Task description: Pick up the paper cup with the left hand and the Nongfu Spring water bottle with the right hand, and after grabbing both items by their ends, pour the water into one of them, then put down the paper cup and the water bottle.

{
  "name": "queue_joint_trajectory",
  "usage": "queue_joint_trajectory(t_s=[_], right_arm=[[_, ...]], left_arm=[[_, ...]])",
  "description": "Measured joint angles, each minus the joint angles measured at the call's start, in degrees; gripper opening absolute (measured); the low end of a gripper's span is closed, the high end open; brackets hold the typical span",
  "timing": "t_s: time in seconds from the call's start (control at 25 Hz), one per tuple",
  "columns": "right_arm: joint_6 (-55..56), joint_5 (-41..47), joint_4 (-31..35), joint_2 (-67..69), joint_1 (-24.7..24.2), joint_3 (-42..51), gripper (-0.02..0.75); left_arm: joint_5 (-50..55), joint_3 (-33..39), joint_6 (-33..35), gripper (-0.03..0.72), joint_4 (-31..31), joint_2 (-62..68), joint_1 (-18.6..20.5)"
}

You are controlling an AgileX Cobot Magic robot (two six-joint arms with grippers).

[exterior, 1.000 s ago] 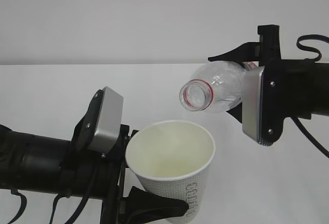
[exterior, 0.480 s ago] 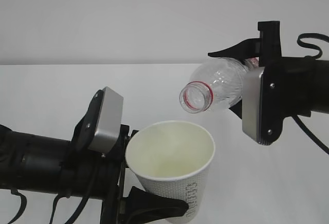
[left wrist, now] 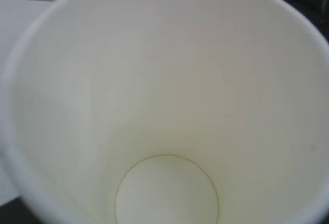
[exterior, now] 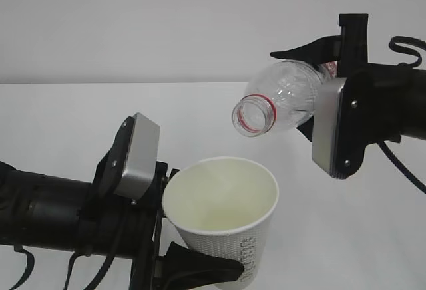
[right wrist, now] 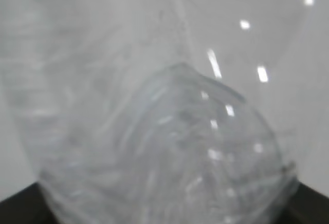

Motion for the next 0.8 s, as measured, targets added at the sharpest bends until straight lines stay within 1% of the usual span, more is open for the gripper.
queue_joint_trajectory(t_s=[0.24,0.52,0.8], right_arm=[[-2.31,-1.63,1.80,0.00,0.00,0.00,0.521],[-4.40,-1.63,2.24,0.00,0.00,0.00,0.521],[-6.79,-1.89,4.18,0.00,0.00,0.00,0.521]], left_arm=[[0.00,0.00,0.00,0.528,0.23,0.00,0.00],[0.00,0.00,0.00,0.528,0.53,0.00,0.00],[0.00,0.00,0.00,0.528,1.84,0.00,0.00]])
